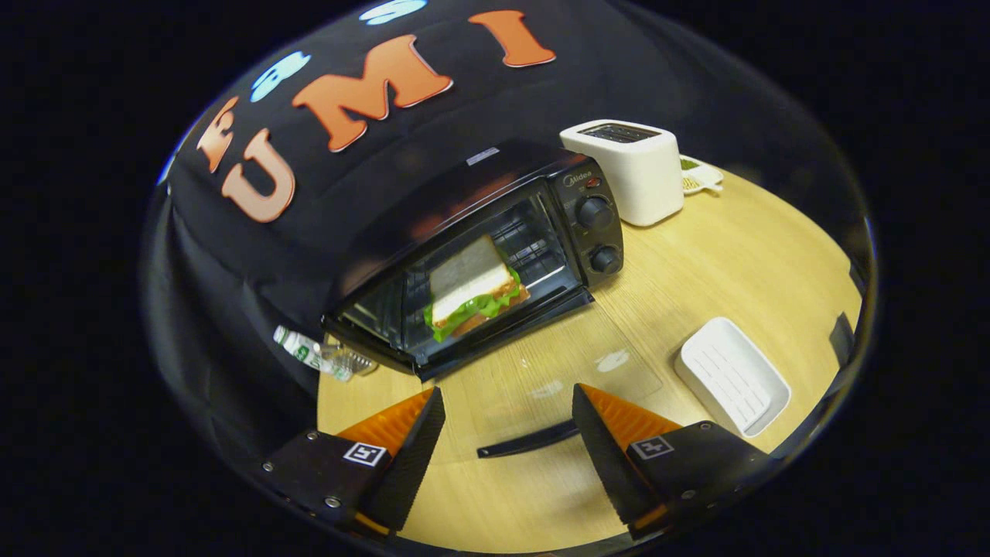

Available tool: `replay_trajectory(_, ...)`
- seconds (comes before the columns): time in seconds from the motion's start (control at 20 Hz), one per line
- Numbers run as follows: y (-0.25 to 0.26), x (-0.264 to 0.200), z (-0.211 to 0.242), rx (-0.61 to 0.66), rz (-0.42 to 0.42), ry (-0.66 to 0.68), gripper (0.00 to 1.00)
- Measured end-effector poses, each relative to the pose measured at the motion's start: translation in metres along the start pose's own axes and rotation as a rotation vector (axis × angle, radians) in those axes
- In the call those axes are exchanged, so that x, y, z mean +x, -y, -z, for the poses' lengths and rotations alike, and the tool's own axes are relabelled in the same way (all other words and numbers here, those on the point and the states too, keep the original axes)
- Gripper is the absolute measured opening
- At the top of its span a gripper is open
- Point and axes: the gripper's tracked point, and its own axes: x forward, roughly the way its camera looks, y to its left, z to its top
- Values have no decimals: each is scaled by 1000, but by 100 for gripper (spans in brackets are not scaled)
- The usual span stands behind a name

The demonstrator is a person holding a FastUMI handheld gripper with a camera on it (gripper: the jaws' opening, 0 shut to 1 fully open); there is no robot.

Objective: Open the toaster oven, put the food inside, and close the toaster oven door.

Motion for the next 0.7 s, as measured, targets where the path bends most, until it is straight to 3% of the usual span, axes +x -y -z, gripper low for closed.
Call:
replay_trajectory(0.3,22,8,57,-377,105,-101,99)
replay_trajectory(0.5,28,27,97,-444,130,-201,100)
replay_trajectory(0.7,33,45,108,-416,160,-225,100)
